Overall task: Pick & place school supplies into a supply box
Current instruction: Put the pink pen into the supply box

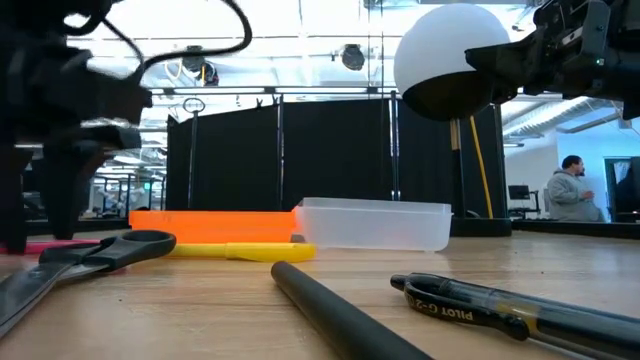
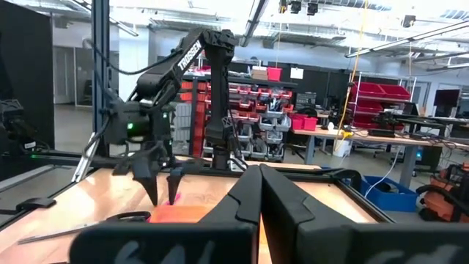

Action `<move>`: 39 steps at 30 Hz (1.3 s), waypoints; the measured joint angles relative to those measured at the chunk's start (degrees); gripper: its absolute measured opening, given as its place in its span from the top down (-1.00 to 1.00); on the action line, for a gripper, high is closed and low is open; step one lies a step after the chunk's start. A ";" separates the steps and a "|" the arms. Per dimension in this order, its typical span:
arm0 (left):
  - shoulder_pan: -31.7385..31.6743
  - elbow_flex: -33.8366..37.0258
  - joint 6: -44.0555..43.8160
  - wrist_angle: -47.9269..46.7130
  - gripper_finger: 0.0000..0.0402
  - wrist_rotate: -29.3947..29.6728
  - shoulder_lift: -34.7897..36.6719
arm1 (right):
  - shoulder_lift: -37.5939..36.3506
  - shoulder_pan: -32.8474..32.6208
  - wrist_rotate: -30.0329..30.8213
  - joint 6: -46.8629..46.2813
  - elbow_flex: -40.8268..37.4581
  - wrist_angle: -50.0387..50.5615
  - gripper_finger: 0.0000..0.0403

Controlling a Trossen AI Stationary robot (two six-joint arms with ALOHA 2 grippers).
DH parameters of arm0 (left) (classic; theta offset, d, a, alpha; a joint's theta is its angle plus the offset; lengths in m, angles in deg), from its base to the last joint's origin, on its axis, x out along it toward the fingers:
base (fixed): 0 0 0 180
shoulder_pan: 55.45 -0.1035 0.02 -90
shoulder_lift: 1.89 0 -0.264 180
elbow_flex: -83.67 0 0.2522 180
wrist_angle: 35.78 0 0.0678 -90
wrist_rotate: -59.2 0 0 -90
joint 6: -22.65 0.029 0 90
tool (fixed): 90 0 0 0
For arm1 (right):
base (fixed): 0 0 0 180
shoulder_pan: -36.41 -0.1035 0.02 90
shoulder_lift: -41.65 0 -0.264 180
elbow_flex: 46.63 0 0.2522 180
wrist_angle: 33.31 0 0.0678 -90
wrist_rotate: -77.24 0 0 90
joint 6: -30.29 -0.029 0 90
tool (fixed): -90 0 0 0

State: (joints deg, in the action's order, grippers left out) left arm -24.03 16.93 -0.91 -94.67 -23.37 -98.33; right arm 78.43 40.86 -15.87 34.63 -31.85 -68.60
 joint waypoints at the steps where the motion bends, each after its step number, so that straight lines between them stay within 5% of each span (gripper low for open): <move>1: 0.01 -0.07 -0.05 0.13 0.14 0.08 -0.52 | -0.02 0.00 0.00 0.02 0.00 -0.01 1.00; 11: -1.61 -0.22 -3.17 0.51 0.19 -1.69 -2.65 | 0.00 0.00 0.02 0.00 0.00 -0.01 1.00; 21: -2.21 -0.07 -4.05 2.86 0.88 -6.06 -2.71 | -0.02 0.00 0.02 -0.16 0.00 -0.01 1.00; 39: 1.01 0.24 -32.95 4.09 0.88 -9.17 2.59 | 0.00 0.00 0.02 -0.20 0.00 0.01 1.00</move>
State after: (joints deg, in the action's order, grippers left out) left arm -23.01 17.18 -33.86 -90.58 -32.54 -95.74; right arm 78.42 40.86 -15.85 34.43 -31.85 -68.59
